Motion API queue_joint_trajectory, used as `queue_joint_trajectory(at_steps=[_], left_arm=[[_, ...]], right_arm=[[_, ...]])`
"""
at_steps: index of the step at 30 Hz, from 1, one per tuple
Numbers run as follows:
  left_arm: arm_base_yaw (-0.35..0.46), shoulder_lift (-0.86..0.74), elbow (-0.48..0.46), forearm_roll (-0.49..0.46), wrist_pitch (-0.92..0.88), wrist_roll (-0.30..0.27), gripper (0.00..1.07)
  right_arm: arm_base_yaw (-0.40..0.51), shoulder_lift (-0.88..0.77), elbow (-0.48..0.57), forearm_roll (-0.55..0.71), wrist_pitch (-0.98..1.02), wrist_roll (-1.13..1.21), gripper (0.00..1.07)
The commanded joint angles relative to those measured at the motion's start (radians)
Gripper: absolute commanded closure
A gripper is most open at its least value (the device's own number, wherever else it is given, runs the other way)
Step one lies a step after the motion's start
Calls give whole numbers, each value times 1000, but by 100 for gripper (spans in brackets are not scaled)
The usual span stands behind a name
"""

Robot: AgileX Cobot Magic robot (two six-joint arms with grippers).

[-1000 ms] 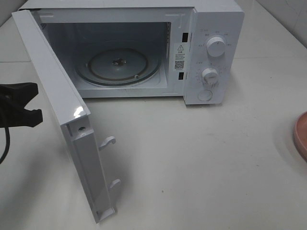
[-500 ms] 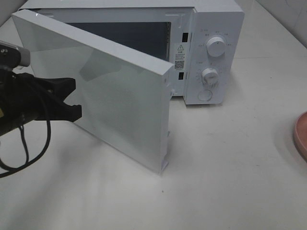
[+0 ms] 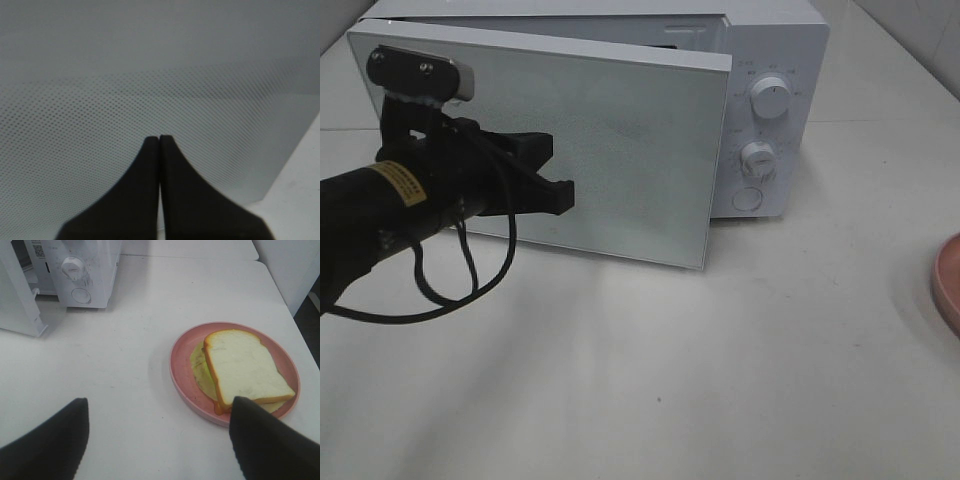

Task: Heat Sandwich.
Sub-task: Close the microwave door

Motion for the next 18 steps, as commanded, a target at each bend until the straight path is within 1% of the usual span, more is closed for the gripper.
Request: queue_joint_trajectory(at_steps=[1, 3, 4, 5, 7, 8, 9, 11, 12, 13, 17, 18], left_arm=[[-29, 19, -53, -23, 19, 18, 107], [-42, 34, -83, -31, 26, 32, 107], [-42, 34, -83, -31, 26, 32, 107], [-51, 50, -115, -45, 52, 33, 107], [-53, 67, -149, -51, 77, 32, 107], [-53, 85, -184, -55, 105, 29, 107], [-53, 85, -184, -55, 105, 29, 107], [-53, 99, -215, -65, 130, 29, 107], [-53, 112, -248, -67, 150, 29, 107], [-53, 112, -248, -67, 150, 29, 107], [-53, 149, -317, -67, 169, 29, 107], [-53, 149, -317, -67, 169, 29, 107]], right_arm=[[-5, -29, 1, 2, -9, 7, 32], [-5, -29, 1, 2, -9, 7, 32], [-5, -29, 1, 2, -9, 7, 32], [-5, -29, 1, 2, -9, 7, 32], [-5, -29, 1, 2, -9, 7, 32], [-5, -29, 1, 2, -9, 7, 32], [-5, -29, 1, 2, -9, 7, 32], [-5, -29, 1, 2, -9, 7, 32], [-5, -29, 1, 2, -9, 7, 32], [-5, -29, 1, 2, -9, 7, 32], [-5, -29, 1, 2, -9, 7, 32], [-5, -29, 1, 2, -9, 7, 32]])
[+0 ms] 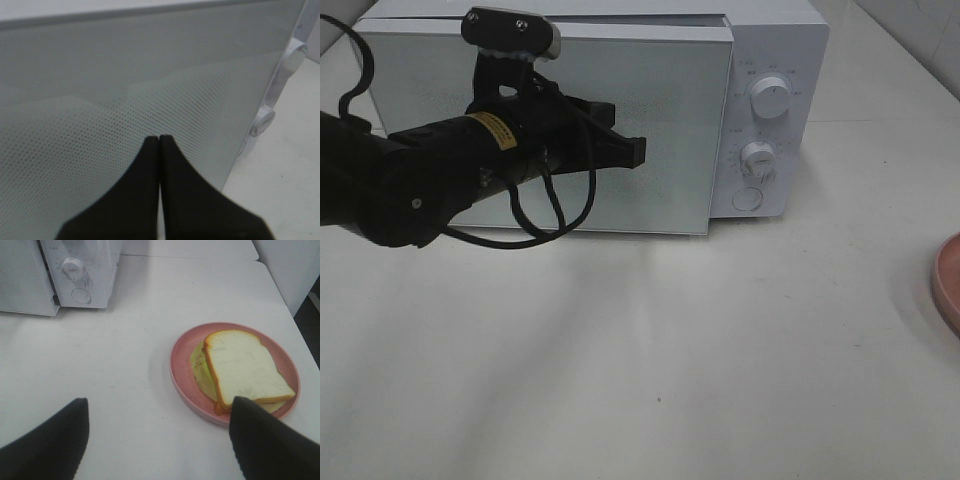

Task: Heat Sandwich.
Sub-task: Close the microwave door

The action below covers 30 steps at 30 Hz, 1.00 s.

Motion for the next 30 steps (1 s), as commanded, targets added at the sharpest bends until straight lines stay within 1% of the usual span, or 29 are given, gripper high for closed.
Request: queue_joint_trajectory(at_steps=[1, 3, 7, 8, 9, 12, 20, 26, 30], left_arm=[[-4, 26, -56, -13, 19, 0, 107], [-4, 48, -92, -14, 23, -1, 107], [-4, 67, -125, -16, 32, -2, 107], [-4, 81, -152, -24, 53, -1, 107], [-4, 81, -152, -24, 53, -1, 107], [-4, 109, -198, -36, 83, 0, 107], [5, 152, -264, -69, 82, 2, 107], [16, 174, -337, -83, 136, 10, 107], [16, 180, -349, -85, 141, 16, 107]], right_arm=[[-5, -29, 1, 2, -9, 7, 32], [-5, -29, 1, 2, -9, 7, 32], [-5, -29, 1, 2, -9, 7, 32], [-5, -29, 1, 2, -9, 7, 32], [-5, -29, 1, 2, -9, 7, 32], [-5, -29, 1, 2, -9, 7, 32], [-5, -29, 1, 2, -9, 7, 32], [-5, -29, 1, 2, -9, 7, 32], [-5, -29, 1, 2, -9, 7, 32]])
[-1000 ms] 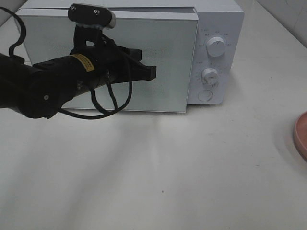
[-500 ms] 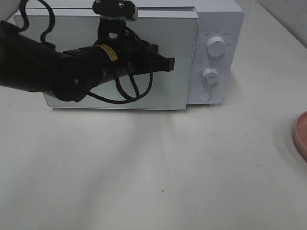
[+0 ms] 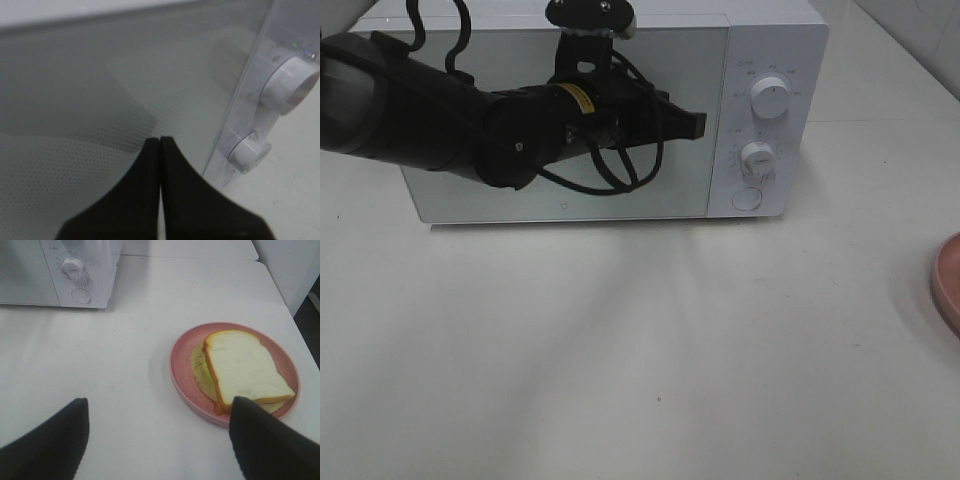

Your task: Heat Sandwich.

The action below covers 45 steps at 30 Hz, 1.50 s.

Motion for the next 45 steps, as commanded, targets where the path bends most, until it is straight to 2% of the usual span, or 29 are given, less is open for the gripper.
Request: queue_joint_trajectory(at_steps=[1, 13, 18, 24, 32, 45], left_arm=[[29, 8, -34, -61, -57, 15, 107], [21, 7, -33, -60, -40, 16, 107], [21, -6, -32, -56, 20, 21, 107], [-3, -44, 27, -57, 42, 48, 107], [-43, -111, 122, -57, 43, 46, 107], [-67, -243, 218, -57, 209, 42, 107]], right_arm=[[-5, -29, 1, 2, -8, 7, 32], [-5, -29, 1, 2, -8, 7, 32], [-5, -29, 1, 2, -8, 7, 32], [-5, -29, 1, 2, -8, 7, 32], [-5, -29, 1, 2, -8, 9, 32], [-5, -29, 1, 2, -8, 9, 32]])
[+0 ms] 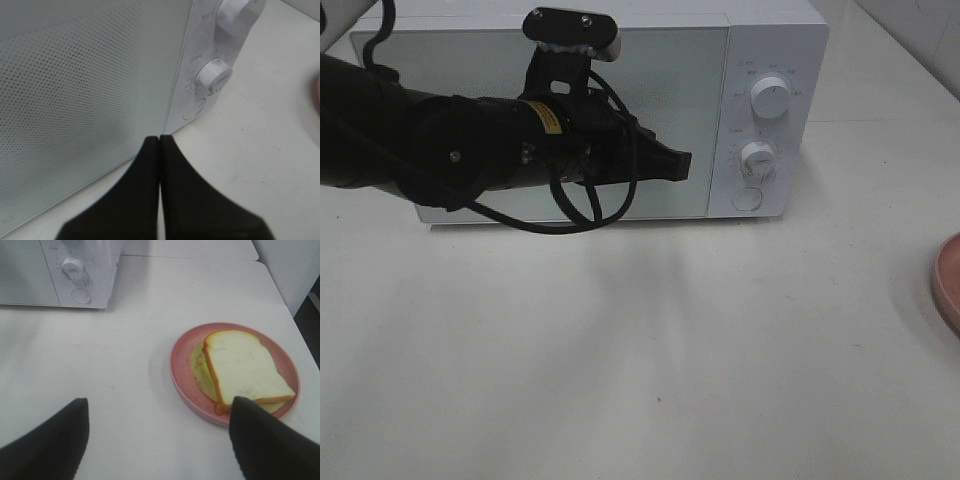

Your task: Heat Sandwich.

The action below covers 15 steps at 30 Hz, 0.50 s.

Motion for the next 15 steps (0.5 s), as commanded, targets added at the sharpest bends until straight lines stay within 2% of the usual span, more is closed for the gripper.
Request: queue_joint_trajectory(at_steps=[1, 3, 4, 5, 7, 8, 9, 10, 12, 15], left_arm=[[-5, -48, 14, -9, 98, -3, 105], [-5, -74, 14, -9, 207, -2, 89], [-5, -82, 14, -9, 248, -2, 66], [-5, -82, 14, -9, 248, -2, 66], [-5, -96, 14, -9, 314, -7, 37], [-5, -104, 14, -9, 396, -7, 10], [-5, -104, 14, -9, 396, -7, 10], [-5, -111, 14, -9, 438, -7, 5], [-5, -126, 14, -10, 546, -7, 7], [-5, -142, 14, -10, 603, -7, 7]], right_arm=[[-5, -29, 1, 2, -8, 8, 32], [-5, -29, 1, 2, -8, 8, 32], [-5, -29, 1, 2, -8, 8, 32], [-5, -29, 1, 2, -8, 8, 32], [-5, -29, 1, 2, -8, 8, 32], [-5, -29, 1, 2, -8, 8, 32], [-5, -29, 1, 2, -8, 8, 32], [-5, -29, 1, 2, -8, 8, 32], [-5, -29, 1, 2, -8, 8, 32], [-5, -29, 1, 2, -8, 8, 32]])
